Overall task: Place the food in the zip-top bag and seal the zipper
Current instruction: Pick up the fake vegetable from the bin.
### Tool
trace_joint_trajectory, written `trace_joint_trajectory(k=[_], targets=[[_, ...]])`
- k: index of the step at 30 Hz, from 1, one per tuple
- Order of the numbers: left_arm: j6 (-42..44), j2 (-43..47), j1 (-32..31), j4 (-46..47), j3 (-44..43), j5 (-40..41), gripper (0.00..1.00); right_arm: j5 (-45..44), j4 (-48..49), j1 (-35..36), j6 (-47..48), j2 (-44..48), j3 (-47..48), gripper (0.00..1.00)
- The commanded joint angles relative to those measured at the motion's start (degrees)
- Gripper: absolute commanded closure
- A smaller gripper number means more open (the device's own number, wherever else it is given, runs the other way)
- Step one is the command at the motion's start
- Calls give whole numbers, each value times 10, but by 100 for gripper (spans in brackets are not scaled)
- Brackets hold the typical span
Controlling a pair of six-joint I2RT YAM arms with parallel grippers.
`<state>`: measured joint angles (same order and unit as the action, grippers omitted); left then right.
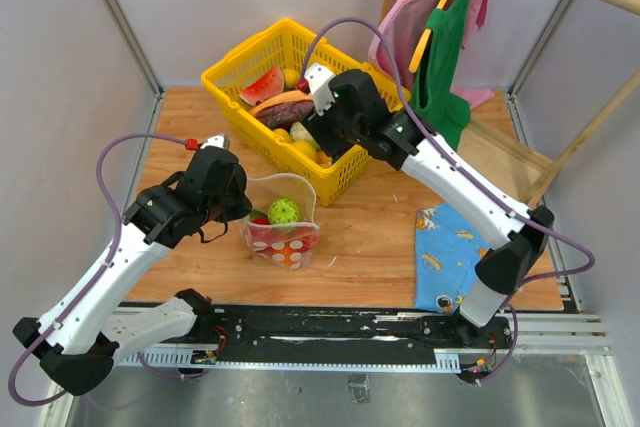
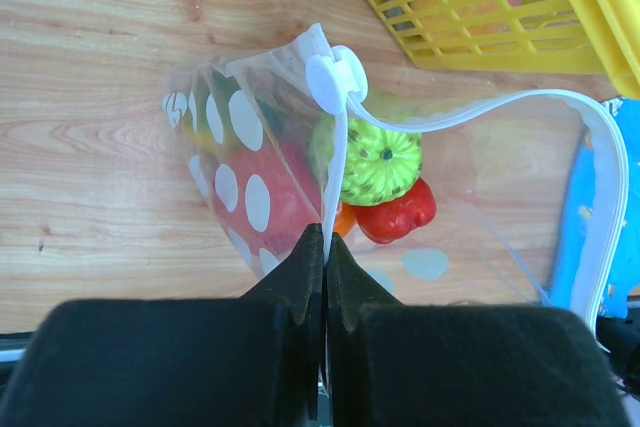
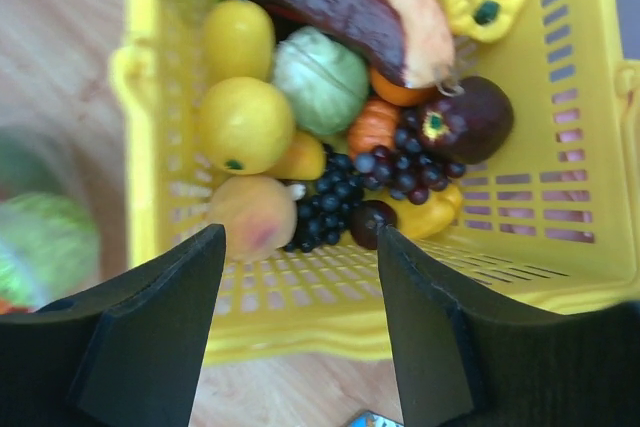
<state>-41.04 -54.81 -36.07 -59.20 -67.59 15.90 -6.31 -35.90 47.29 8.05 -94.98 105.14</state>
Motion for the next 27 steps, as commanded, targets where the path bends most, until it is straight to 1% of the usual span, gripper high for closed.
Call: trace_joint_trajectory(k=[1,9,13,18,21,24,27], targets=[[2,-1,3,-3,-18,15,100,-62,-9,-34,7,-58,33,36],[-2,-4,3,21,-2,-3,100,-149,92,-66,4,-122,9,33],[1,-8,3,25,-2,-5,100,-179,141,-83,19,-155,7,29],[8,-10,3,27,-4,-6,100,-183,205,-103,50,-208,11,22],[11,-13,3,24,-9,-4,100,-173,219,-113,66,-238,30,20],[14,-16,3,24,-10,-3,100,-170,229,-123,80,-269,55,18],[15,-19,3,27,-10,-6,100,-178,257,-130,91,-291,59,18]])
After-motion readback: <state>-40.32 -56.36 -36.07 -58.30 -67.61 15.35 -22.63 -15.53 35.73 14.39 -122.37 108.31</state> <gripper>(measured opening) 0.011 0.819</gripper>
